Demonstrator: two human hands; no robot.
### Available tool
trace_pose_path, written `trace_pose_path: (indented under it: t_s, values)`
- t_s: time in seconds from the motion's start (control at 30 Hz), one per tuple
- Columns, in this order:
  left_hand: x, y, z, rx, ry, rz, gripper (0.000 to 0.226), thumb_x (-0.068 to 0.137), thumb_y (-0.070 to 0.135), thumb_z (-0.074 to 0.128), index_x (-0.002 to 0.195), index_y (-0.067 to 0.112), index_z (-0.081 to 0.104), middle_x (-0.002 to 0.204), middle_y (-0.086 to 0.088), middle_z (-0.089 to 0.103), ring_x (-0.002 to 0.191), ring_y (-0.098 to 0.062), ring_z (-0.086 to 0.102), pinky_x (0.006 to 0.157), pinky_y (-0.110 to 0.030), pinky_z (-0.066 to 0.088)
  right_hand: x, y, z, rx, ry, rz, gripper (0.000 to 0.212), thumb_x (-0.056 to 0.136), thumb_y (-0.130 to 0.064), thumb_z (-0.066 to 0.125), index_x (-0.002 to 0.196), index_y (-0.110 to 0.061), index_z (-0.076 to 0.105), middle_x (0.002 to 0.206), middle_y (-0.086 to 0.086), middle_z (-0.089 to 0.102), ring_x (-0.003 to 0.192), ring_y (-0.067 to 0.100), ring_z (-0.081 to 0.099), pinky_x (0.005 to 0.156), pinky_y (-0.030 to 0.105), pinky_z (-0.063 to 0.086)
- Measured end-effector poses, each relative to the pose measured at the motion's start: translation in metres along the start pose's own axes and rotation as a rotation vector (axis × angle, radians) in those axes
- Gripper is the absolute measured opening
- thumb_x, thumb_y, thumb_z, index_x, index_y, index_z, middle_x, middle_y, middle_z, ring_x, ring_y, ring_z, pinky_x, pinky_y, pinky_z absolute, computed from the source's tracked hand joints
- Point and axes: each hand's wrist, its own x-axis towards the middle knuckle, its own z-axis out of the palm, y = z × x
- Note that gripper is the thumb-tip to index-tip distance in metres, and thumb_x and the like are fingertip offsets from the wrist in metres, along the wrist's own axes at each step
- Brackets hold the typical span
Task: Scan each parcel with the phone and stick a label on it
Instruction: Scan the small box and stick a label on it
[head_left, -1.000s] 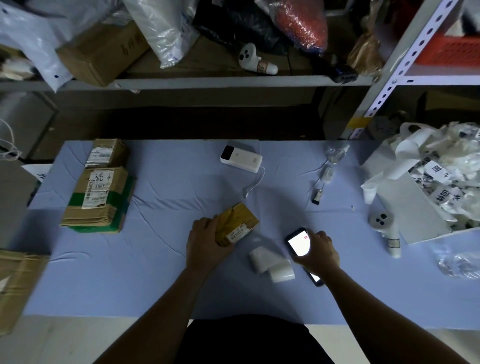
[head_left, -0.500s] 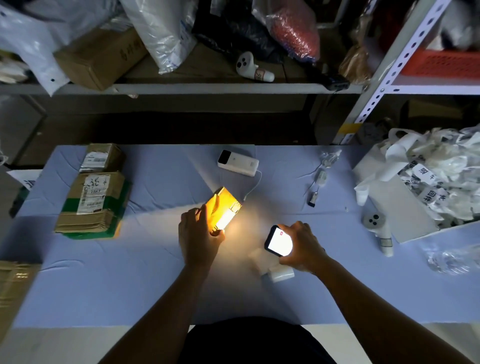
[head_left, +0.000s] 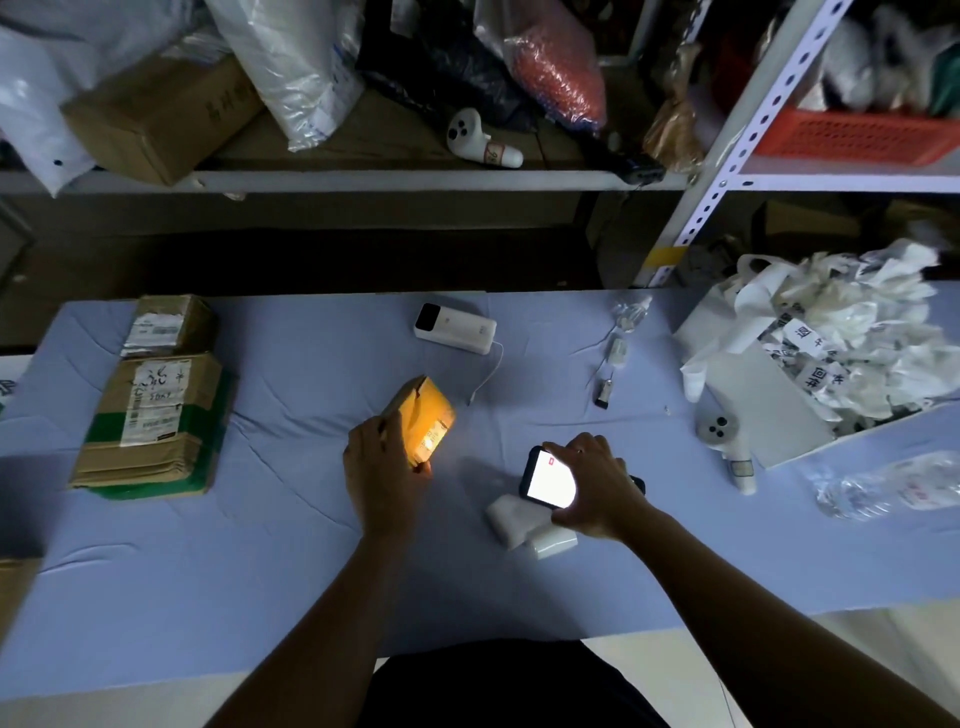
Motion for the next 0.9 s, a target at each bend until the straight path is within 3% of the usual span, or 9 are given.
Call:
trace_pose_path:
  t_s: [0.17, 0.3, 0.4, 0.57, 0.73, 0.83, 0.9]
  values:
    - [-0.001, -0.005, 0.001, -0.083, -0.018, -0.025, 0.071, 0.058, 0.024, 0.083, 0.124, 0.01, 0.061, 0.109, -0.011, 0.058, 0.103, -0.031, 0.05, 0.081, -0.041, 0.045, -0.003, 0.002, 0.001, 0.014, 0.014, 0.032, 0.098, 0.071, -0.048, 0.083, 0.153, -0.034, 0.032, 0.138, 0.0, 0.041, 0.131, 0.023, 0.034, 0.106, 0.044, 0.038]
    - [-0.014, -0.004, 0.006, -0.289, -0.134, -0.111, 0.072, 0.057, 0.03, 0.084, 0.124, 0.017, 0.062, 0.107, -0.003, 0.058, 0.101, -0.026, 0.051, 0.076, -0.036, 0.048, -0.011, 0.017, 0.009, 0.122, 0.074, 0.196, 0.094, 0.068, -0.044, 0.086, 0.149, -0.028, 0.041, 0.126, 0.006, 0.048, 0.122, 0.026, 0.04, 0.096, 0.04, 0.046]
    - [-0.028, -0.009, 0.016, -0.364, -0.274, -0.15, 0.072, 0.06, 0.035, 0.085, 0.126, 0.021, 0.059, 0.114, -0.001, 0.057, 0.107, -0.025, 0.05, 0.082, -0.038, 0.05, -0.018, 0.036, 0.02, 0.166, 0.115, 0.349, 0.09, 0.068, -0.043, 0.086, 0.146, -0.019, 0.046, 0.123, 0.012, 0.051, 0.117, 0.03, 0.046, 0.091, 0.038, 0.047]
    - [-0.047, -0.018, 0.028, -0.375, -0.404, -0.173, 0.079, 0.066, 0.041, 0.088, 0.134, 0.02, 0.055, 0.128, -0.002, 0.054, 0.118, -0.024, 0.05, 0.093, -0.035, 0.047, -0.019, 0.065, 0.04, 0.155, 0.066, 0.464, 0.093, 0.071, -0.043, 0.087, 0.147, -0.014, 0.043, 0.13, 0.015, 0.051, 0.122, 0.033, 0.046, 0.096, 0.041, 0.047]
    - [-0.047, -0.009, 0.026, -0.201, -0.387, -0.183, 0.091, 0.069, 0.05, 0.084, 0.145, 0.018, 0.047, 0.148, -0.009, 0.048, 0.133, -0.03, 0.047, 0.105, -0.043, 0.04, -0.011, 0.079, 0.048, 0.141, 0.046, 0.413, 0.087, 0.07, -0.047, 0.085, 0.142, -0.017, 0.046, 0.126, 0.012, 0.051, 0.118, 0.033, 0.049, 0.091, 0.043, 0.051]
    - [-0.055, 0.006, 0.021, -0.132, -0.331, -0.227, 0.093, 0.069, 0.045, 0.086, 0.148, 0.013, 0.046, 0.154, -0.014, 0.041, 0.14, -0.033, 0.041, 0.111, -0.049, 0.038, -0.006, 0.072, 0.046, 0.015, 0.036, 0.4, 0.098, 0.069, -0.06, 0.077, 0.146, -0.014, 0.036, 0.139, 0.013, 0.042, 0.125, 0.035, 0.043, 0.102, 0.046, 0.042]
    - [-0.063, 0.016, 0.017, -0.107, -0.271, -0.253, 0.088, 0.071, 0.039, 0.087, 0.145, 0.012, 0.05, 0.153, -0.015, 0.043, 0.14, -0.034, 0.041, 0.109, -0.051, 0.039, -0.002, 0.06, 0.047, 0.071, 0.139, 0.253, 0.097, 0.073, -0.054, 0.076, 0.149, -0.01, 0.035, 0.145, 0.014, 0.038, 0.13, 0.036, 0.038, 0.106, 0.047, 0.037]
